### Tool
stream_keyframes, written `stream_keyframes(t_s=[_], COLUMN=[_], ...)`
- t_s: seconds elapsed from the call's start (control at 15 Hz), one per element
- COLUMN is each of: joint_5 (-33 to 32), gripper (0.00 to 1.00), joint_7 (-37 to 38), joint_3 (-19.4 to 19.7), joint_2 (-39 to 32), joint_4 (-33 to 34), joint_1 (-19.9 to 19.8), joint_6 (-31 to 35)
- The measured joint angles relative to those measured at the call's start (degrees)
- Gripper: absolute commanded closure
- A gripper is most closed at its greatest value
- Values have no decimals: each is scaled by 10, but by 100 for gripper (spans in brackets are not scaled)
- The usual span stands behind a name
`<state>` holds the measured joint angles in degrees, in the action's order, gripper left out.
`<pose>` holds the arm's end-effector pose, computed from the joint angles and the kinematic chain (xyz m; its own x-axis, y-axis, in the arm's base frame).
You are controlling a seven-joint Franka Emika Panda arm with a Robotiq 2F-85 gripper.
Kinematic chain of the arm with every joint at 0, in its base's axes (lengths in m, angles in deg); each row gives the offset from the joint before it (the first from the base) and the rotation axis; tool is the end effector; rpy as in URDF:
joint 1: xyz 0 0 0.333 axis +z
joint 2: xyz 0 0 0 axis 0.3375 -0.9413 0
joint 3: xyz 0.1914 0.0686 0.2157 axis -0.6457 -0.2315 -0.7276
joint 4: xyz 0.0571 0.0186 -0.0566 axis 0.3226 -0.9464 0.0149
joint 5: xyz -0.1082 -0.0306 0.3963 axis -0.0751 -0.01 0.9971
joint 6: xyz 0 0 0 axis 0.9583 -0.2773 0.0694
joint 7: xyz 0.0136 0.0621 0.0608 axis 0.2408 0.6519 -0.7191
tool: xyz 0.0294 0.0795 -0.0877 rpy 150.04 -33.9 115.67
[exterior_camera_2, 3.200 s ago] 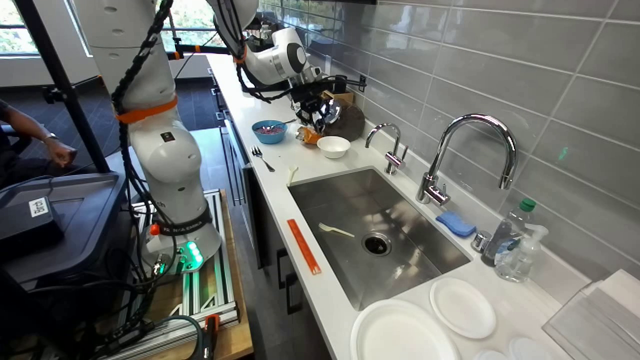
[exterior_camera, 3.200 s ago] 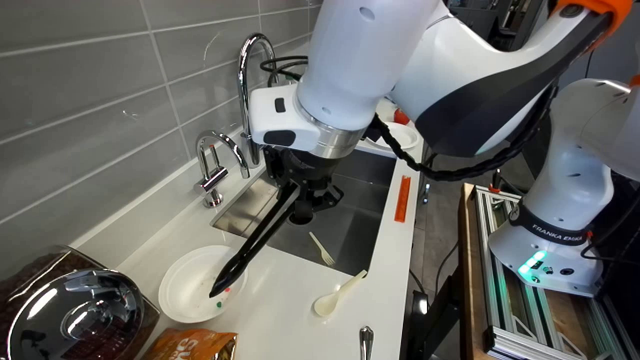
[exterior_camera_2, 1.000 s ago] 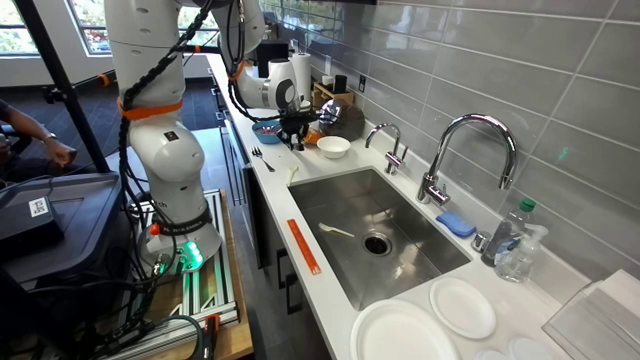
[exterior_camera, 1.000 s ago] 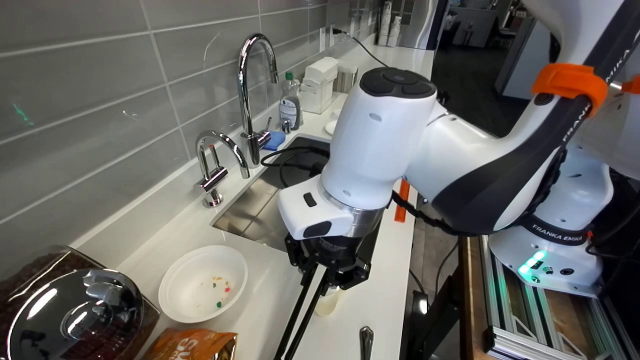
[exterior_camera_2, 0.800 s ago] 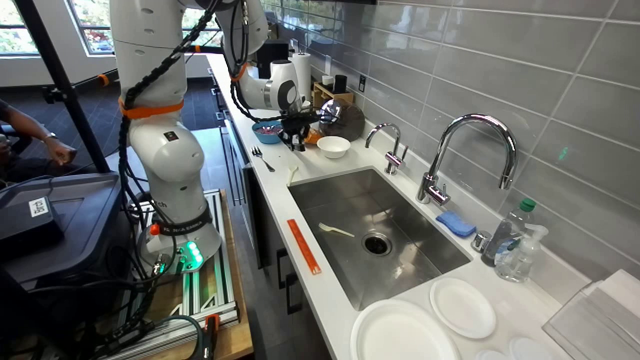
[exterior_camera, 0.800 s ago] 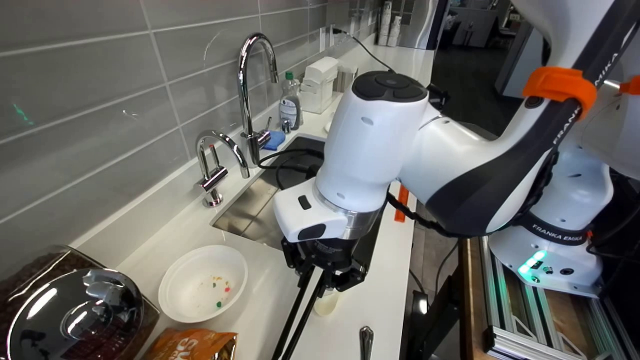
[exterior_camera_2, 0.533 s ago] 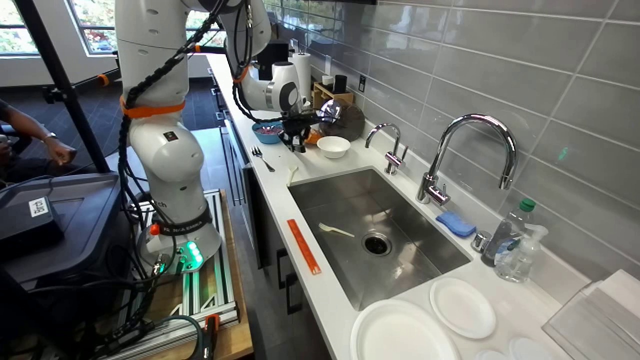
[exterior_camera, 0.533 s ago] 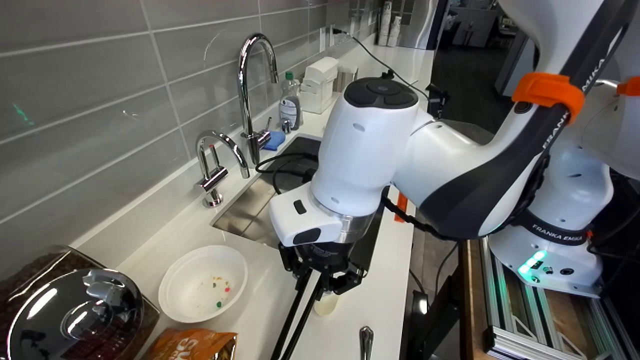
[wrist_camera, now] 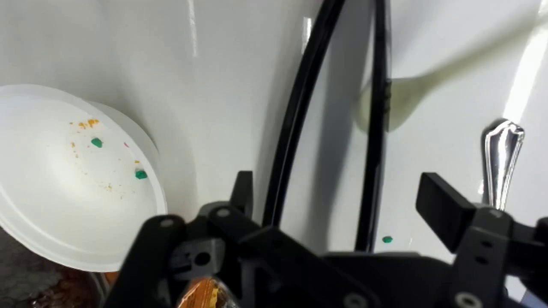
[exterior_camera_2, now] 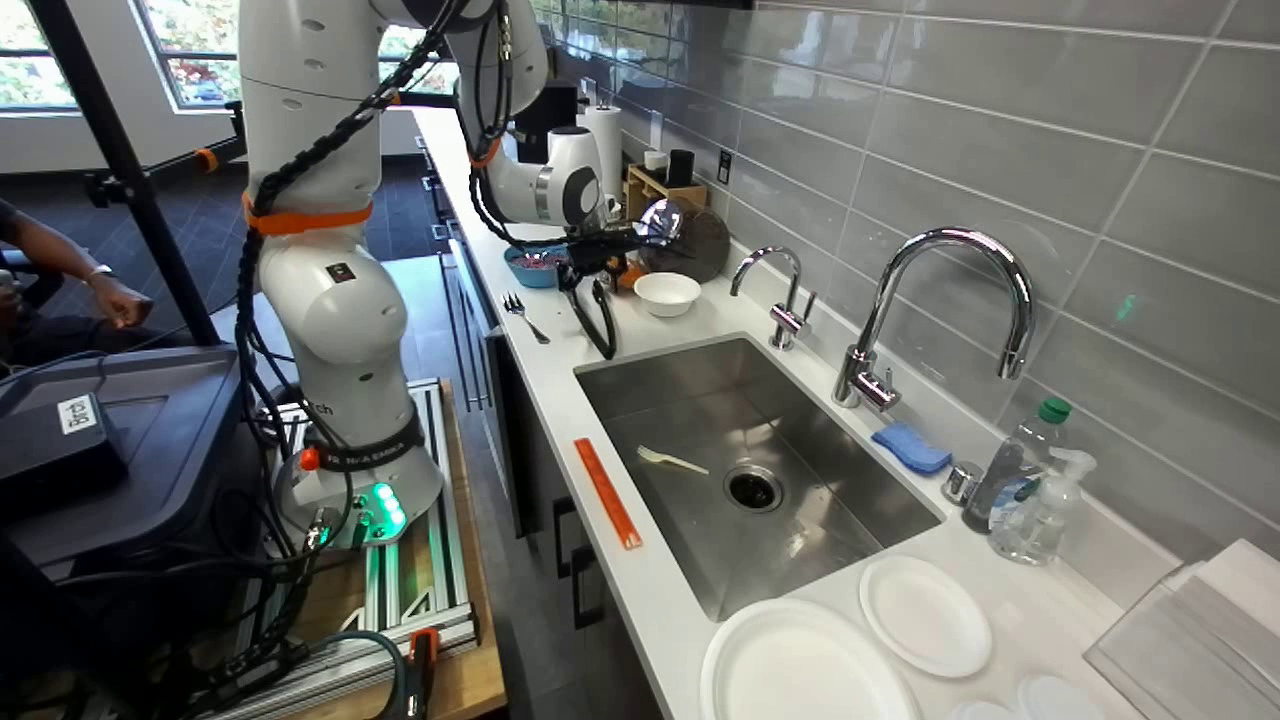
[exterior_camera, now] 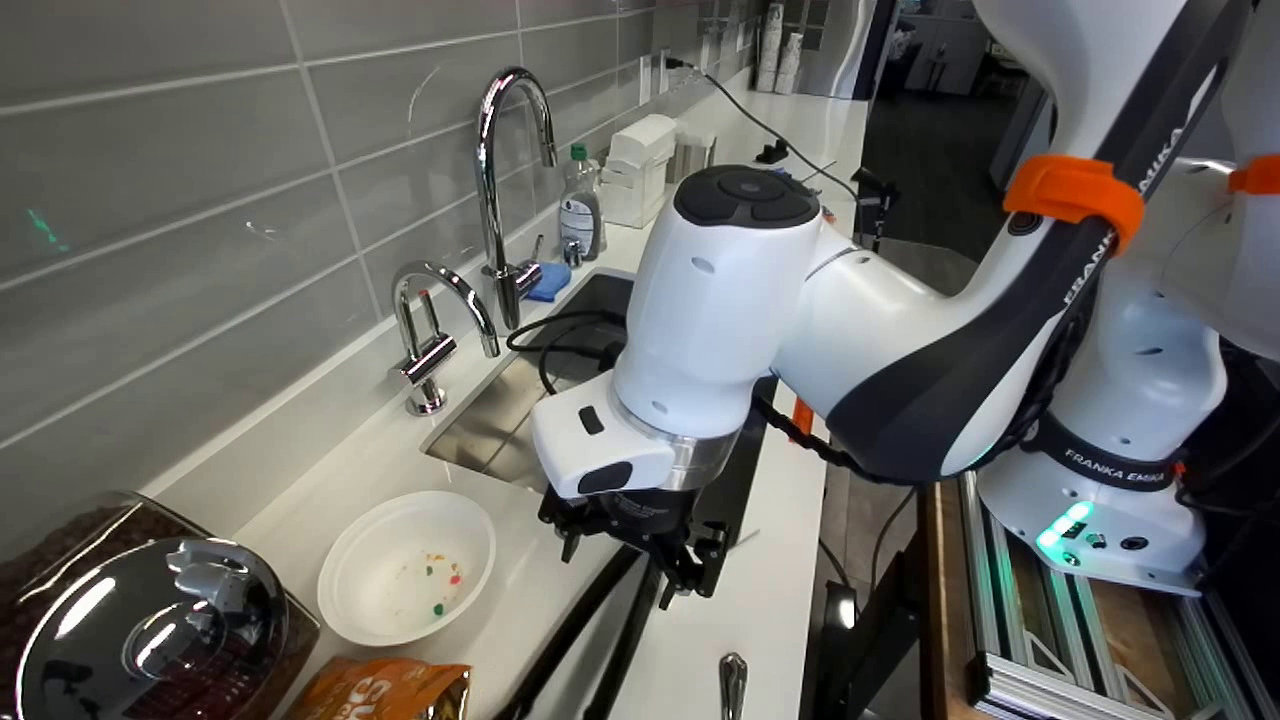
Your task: Pick up the cooking object from the counter and pick up some of the contents from the bowl and pour them in the other bowl
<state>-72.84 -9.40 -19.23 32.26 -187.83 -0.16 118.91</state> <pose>0.3935 0.3263 0.1930 -0.0676 0.9951 0.0719 0.9818 0.0535 0.1823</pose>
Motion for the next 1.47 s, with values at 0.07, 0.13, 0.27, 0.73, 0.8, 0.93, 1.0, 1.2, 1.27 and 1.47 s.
stream_keyframes(t_s=[0.07,0.13,0.27,0.73,0.8,0.93,1.0,1.2,1.27,1.47], joint_5=[0,0,0,-2,-2,-2,-1,-6,-14,-26], gripper=[0,0,1,0,0,0,0,0,0,0], joint_7=[0,0,0,0,1,15,28,105,145,261], joint_3=[0,0,0,-3,-4,-8,-11,-16,-17,-34], joint_2=[0,-1,-1,0,2,13,22,63,84,157], joint_4=[1,1,2,9,10,10,10,9,8,8], joint_1=[0,0,0,0,0,0,0,7,12,24], joint_6=[0,0,0,1,1,1,1,-17,-36,-118])
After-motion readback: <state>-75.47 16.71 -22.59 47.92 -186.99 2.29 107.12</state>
